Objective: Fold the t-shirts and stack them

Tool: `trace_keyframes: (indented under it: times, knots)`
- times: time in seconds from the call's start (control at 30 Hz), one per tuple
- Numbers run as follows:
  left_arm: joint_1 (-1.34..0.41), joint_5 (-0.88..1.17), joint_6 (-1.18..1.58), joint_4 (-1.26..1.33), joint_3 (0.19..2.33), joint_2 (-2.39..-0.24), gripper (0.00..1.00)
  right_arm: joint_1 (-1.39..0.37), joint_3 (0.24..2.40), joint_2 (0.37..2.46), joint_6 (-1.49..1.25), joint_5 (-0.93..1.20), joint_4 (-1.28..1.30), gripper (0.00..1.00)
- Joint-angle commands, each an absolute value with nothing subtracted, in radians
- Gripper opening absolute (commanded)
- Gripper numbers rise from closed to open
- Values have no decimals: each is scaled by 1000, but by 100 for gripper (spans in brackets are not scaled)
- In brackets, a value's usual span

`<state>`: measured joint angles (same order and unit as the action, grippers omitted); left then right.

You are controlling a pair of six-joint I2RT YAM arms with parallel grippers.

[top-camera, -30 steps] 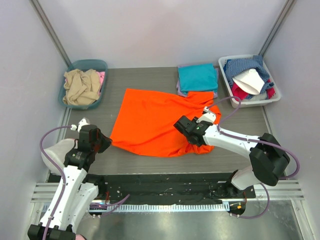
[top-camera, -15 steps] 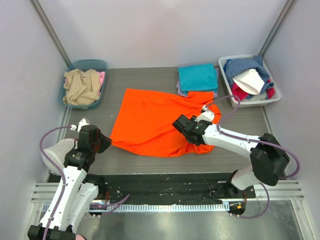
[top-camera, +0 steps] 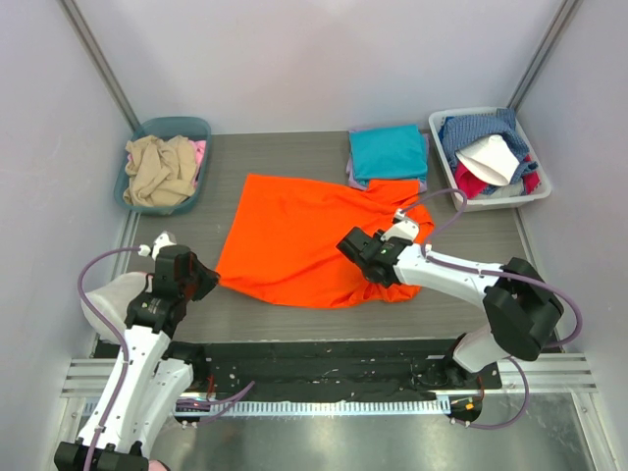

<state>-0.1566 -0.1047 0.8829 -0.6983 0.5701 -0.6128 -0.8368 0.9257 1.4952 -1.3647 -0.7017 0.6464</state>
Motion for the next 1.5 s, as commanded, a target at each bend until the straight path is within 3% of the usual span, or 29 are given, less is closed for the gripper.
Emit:
trace_keyframes:
  times: [0.0, 0.27, 0.37, 0.4, 0.43, 0.67, 0.97, 1.23, 1.47]
  knots:
    - [-153, -114, 879, -689, 572, -607, 0, -844, 916, 1494, -1391, -744, 629, 39]
    - [-153, -114, 880, -690, 572, -606, 0, -844, 887, 1488, -1410, -741, 629, 35]
    - [-153, -114, 881, -690, 572, -606, 0, -842, 877, 1483, -1413, -741, 627, 25]
    - [-153, -114, 881, -690, 572, -606, 0, -842, 876, 1482, -1411, -741, 627, 9]
    - [-153, -115, 881, -690, 572, -604, 0, -844, 873, 1479, -1411, -741, 627, 1]
    - [-153, -112, 879, -704, 594, -607, 0, -844, 955, 1410, -1238, -770, 664, 1]
    - [-153, -117, 867, -730, 663, -607, 0, -844, 1101, 1270, -878, -637, 822, 1]
    - [-153, -115, 874, -744, 660, -597, 0, -842, 1000, 1148, -899, -604, 874, 1]
    - [-153, -120, 870, -764, 664, -591, 0, -845, 974, 1161, -897, -503, 844, 1]
